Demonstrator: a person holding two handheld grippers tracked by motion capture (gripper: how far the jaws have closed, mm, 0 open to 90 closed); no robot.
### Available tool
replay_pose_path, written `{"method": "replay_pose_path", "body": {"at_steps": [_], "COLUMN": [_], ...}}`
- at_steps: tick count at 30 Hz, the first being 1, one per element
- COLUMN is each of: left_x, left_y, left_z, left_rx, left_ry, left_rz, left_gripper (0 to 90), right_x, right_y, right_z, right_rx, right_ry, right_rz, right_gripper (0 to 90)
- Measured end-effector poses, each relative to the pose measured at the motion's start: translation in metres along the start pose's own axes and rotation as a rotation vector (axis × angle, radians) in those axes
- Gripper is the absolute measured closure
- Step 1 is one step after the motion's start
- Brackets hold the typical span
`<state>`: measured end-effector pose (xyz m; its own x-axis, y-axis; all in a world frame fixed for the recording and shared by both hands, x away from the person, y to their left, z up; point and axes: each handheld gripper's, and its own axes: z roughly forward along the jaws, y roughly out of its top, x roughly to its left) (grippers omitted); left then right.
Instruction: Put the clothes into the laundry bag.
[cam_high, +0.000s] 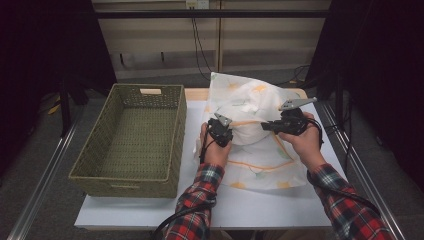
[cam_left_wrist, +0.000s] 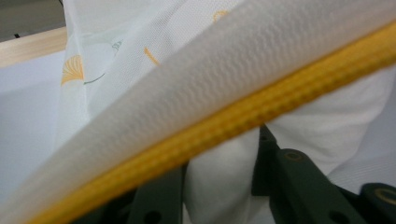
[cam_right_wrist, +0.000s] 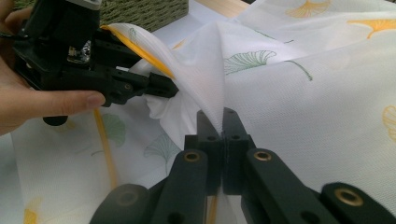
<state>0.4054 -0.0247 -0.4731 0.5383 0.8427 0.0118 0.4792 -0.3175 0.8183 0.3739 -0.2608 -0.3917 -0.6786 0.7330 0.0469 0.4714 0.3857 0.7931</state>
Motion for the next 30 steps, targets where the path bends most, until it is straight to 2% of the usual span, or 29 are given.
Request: {"method": "replay_pose_path", "body": {"at_steps": [1, 3, 4, 7, 8, 9, 13, 15, 17, 24, 28, 30], "left_x": [0.000, -0.001, 0.000, 0.002, 0.001, 0.003, 0.004, 0.004, 0.004, 0.005, 0.006, 0.005], "left_y": [0.000, 0.000, 0.000, 0.000, -0.001, -0.001, -0.001, 0.000, 0.000, -0.002, -0.001, 0.001], "left_z": [0.000, -0.001, -0.002, -0.004, -0.005, -0.007, -0.012, -0.015, -0.018, -0.030, -0.036, -0.041], "left_rx": [0.014, 0.014, 0.021, 0.022, 0.019, 0.024, 0.039, 0.043, 0.043, 0.068, 0.049, 0.048], "left_ry": [-0.003, -0.025, -0.027, -0.048, -0.043, -0.051, -0.061, -0.066, -0.073, -0.092, -0.132, -0.136], "left_rz": [0.001, -0.035, -0.024, -0.046, -0.054, -0.044, -0.062, -0.049, -0.061, -0.056, -0.068, -0.058], "left_gripper": [67.9, 63.2, 60.0, 49.0, 46.0, 44.1, 34.9, 32.5, 30.4, 26.3, 25.7, 26.1], "right_x": [0.000, 0.001, 0.001, 0.001, 0.001, 0.002, 0.003, 0.003, 0.004, 0.005, 0.005, 0.005], "right_y": [0.000, -0.001, -0.001, -0.001, -0.001, -0.001, 0.001, 0.001, 0.001, 0.002, 0.003, 0.004], "right_z": [0.001, 0.001, 0.002, 0.002, 0.002, 0.003, 0.003, 0.004, 0.005, 0.006, 0.007, 0.008], "right_rx": [0.003, 0.008, 0.006, 0.007, 0.009, 0.011, 0.014, 0.013, 0.013, 0.021, 0.021, 0.022], "right_ry": [-0.003, 0.002, -0.001, -0.002, -0.005, -0.005, -0.012, -0.009, -0.007, -0.012, -0.010, -0.013], "right_rz": [0.001, 0.005, 0.002, 0.005, 0.004, 0.006, 0.005, 0.001, -0.003, -0.003, -0.003, -0.003], "right_gripper": [89.2, 89.2, 89.2, 89.2, 89.2, 89.1, 89.1, 89.2, 89.1, 89.1, 89.1, 89.2]}}
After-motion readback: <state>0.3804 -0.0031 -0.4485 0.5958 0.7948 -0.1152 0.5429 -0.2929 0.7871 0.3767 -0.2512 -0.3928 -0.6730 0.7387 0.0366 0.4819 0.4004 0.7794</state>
